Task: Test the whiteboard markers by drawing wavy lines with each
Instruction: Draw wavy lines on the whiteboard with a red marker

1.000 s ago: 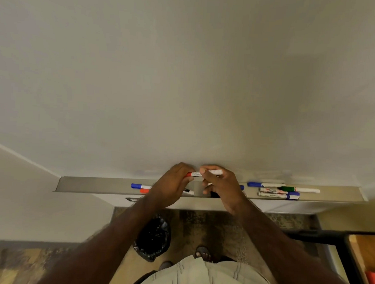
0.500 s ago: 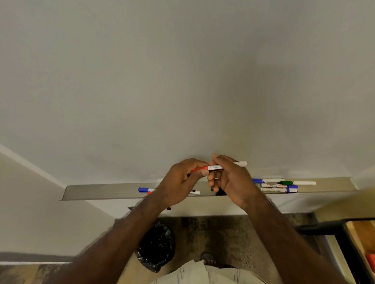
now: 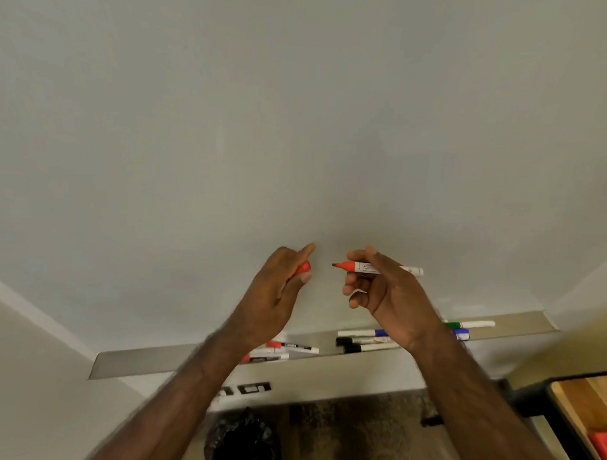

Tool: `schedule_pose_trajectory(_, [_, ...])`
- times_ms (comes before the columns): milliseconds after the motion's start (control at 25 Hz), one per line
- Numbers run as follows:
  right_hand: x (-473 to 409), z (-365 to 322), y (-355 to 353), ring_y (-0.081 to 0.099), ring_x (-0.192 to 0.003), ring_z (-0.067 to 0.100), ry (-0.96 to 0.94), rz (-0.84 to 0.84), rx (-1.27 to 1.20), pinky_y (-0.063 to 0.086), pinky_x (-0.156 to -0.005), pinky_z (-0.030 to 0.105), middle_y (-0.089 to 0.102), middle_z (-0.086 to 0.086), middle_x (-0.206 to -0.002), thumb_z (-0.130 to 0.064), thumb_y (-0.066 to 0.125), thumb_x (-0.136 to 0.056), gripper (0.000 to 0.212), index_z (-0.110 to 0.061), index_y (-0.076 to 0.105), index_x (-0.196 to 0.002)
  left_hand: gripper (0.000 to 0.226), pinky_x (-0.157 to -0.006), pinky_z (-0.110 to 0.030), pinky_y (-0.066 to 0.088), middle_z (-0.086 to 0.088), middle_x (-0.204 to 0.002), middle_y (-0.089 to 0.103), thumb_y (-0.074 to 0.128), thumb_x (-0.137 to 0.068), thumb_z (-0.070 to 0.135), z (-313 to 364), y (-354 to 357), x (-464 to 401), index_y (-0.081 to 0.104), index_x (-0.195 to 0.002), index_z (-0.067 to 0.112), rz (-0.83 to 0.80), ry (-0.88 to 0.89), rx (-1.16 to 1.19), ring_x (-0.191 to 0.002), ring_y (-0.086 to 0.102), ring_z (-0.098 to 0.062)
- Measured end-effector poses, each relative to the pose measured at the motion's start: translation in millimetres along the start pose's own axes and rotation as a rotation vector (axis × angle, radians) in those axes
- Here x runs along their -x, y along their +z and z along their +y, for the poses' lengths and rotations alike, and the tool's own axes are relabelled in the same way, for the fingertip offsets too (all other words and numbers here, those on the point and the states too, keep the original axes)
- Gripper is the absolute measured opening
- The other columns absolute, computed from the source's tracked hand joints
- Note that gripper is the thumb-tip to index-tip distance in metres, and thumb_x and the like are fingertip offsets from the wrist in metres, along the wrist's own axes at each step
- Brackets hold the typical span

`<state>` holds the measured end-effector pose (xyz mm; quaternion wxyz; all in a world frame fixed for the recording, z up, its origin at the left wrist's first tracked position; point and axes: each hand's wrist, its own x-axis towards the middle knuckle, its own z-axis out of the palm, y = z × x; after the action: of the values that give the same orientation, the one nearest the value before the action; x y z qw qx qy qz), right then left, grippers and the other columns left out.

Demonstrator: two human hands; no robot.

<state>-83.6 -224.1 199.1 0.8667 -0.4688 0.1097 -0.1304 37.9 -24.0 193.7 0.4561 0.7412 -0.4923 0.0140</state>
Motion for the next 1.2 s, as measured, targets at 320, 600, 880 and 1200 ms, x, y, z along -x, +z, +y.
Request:
schedule_pose_trajectory(320, [-22.4, -83.3, 69.2, 0.071, -0.086, 0.03, -0.412, -0.082, 0.119, 0.061, -0.067, 0.037, 0.071, 0.021, -0.101, -0.023, 0.063, -0.097, 0.025, -0.005, 0.072, -0.113, 0.026, -0.094, -0.039, 0.054, -0.015, -0.11, 0.07, 0.067, -0.103, 0.011, 84.4, -112.4, -115.3, 0.071, -0.126, 0.0, 0.578, 0.514, -0.464, -0.103, 0.065, -0.03])
schedule_pose_trajectory(600, [-37.5, -165.9, 144.9, 0.071, -0.083, 0.034, -0.812, -0.038, 0.267, 0.062, -0.067, 0.041, 0.074, 0.021, -0.098, -0.015, 0.072, -0.096, 0.016, -0.002, 0.072, -0.106, 0.03, -0.122, -0.059, 0.035, -0.018, -0.15, 0.057, 0.06, -0.109, 0.018, 127.6, -197.0, -204.1, 0.069, -0.132, 0.001, 0.779, 0.734, -0.81, -0.147, 0.047, -0.036])
schedule_pose_trajectory(880, [-54.3, -227.8, 193.1, 0.071, -0.084, 0.038, -1.175, -0.001, 0.435, 0.063, -0.069, 0.042, 0.071, 0.015, -0.098, -0.001, 0.074, -0.095, 0.014, -0.008, 0.068, -0.105, 0.043, -0.127, -0.062, 0.024, -0.02, -0.162, 0.042, 0.054, -0.112, 0.023, 129.9, -225.3, -238.4, 0.054, -0.149, 0.002, 0.822, 0.698, -0.926, -0.155, 0.033, -0.04])
schedule_pose_trajectory(1200, [-75.6, -267.5, 229.1, 0.071, -0.087, 0.016, -1.449, 0.225, 0.657, 0.062, -0.076, 0.039, 0.073, -0.005, -0.094, -0.014, 0.078, -0.088, 0.014, -0.012, 0.073, -0.101, 0.043, -0.125, -0.062, 0.028, -0.017, -0.159, 0.046, 0.057, -0.111, 0.024, 127.0, -221.9, -241.1, 0.055, -0.148, 0.003, 0.865, 0.701, -0.898, -0.153, 0.037, -0.038])
